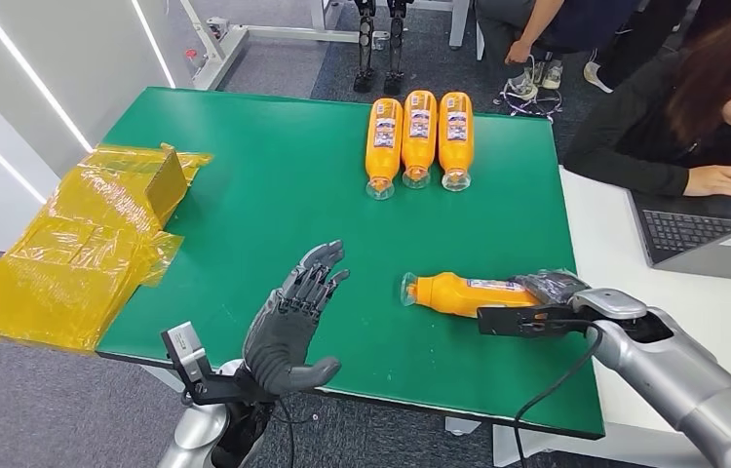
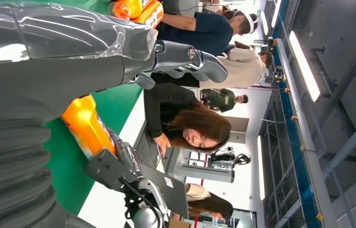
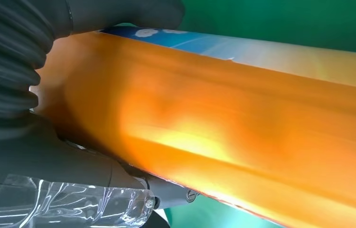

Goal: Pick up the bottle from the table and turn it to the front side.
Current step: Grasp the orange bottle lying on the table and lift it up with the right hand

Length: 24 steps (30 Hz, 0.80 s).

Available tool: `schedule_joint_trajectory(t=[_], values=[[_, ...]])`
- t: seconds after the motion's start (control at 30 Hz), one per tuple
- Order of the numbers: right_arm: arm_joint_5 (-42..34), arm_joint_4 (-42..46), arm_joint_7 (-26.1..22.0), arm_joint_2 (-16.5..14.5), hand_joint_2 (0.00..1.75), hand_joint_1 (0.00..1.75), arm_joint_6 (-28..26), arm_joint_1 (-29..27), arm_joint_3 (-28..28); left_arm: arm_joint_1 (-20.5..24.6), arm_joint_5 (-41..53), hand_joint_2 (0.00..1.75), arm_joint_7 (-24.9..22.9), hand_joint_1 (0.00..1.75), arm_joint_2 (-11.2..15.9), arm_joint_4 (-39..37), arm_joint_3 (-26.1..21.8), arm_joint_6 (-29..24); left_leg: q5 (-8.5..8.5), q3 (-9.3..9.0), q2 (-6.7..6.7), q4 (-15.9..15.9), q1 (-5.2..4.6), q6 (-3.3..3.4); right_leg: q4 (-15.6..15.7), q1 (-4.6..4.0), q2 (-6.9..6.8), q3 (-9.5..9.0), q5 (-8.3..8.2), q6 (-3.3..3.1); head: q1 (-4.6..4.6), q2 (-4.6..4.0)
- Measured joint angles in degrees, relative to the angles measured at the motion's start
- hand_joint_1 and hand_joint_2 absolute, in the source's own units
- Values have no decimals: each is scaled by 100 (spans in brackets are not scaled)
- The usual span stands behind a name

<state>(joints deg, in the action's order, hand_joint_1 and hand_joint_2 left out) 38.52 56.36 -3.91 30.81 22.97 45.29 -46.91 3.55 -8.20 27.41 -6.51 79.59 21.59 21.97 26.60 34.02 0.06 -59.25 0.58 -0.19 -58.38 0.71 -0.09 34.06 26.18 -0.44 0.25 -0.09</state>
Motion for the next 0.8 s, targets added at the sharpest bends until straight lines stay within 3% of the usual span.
schedule_joint_trajectory(t=[0.47,0.63,0.8], values=[[-46,78,89,118,175,175,-186,54,-205,-2,3,175,0,0,0,0,0,0,0,4,0,0,0,0,0,0,0,3,0,0,-1,0],[217,262,356,117,175,175,-1314,-160,-176,-35,19,175,1,0,6,2,-2,-22,0,7,-2,1,1,0,-1,-1,-3,5,1,0,0,0],[844,1020,618,111,175,175,-2373,-802,254,-130,57,175,20,0,34,7,-3,-123,1,14,-6,2,2,0,-1,-2,-7,13,3,-1,-2,0]])
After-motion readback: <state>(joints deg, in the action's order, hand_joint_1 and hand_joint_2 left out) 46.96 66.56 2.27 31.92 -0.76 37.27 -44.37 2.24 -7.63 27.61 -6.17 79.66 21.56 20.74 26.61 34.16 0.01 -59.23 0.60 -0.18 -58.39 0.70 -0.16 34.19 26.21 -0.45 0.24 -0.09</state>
